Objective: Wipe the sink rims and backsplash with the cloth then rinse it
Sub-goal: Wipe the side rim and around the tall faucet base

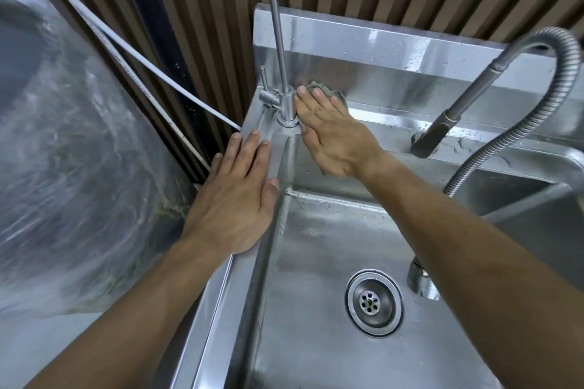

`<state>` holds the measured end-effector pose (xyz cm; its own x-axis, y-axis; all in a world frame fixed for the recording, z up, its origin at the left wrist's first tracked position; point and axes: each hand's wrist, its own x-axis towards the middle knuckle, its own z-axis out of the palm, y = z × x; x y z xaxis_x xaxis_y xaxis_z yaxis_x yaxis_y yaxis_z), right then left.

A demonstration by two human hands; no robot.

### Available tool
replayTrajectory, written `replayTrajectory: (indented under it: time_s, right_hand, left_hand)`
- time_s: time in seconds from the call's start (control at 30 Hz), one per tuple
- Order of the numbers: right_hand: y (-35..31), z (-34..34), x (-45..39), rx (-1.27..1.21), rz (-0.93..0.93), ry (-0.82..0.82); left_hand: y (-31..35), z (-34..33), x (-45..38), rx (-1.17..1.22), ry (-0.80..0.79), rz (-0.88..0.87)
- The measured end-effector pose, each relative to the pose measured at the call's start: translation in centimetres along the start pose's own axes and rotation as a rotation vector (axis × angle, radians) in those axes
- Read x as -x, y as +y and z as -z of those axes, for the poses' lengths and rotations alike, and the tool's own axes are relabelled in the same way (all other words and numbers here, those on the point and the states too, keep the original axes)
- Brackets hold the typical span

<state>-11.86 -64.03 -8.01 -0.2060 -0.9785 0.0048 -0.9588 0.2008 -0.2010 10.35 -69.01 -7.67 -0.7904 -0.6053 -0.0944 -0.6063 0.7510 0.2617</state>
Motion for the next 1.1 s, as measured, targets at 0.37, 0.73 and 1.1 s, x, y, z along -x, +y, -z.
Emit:
replayTrajectory:
  time_s: [0.37,0.73,1.1]
  right_hand:
    - [0.9,-1.4,2.3,-0.021,-0.186,0.224]
    - [2.8,2.8,3.8,0.121,-0.021,-0.088]
    - [3.6,0.5,4.3,0.122,0.053,0.01]
  left_hand:
    - [-0.2,0.0,-0.2,0.027,0.021,-0.003]
    - [-0.2,0.0,-0.3,0.024,0.016,-0.001]
    - [0.1,0.0,-0.1,-0.009,0.013,0.015]
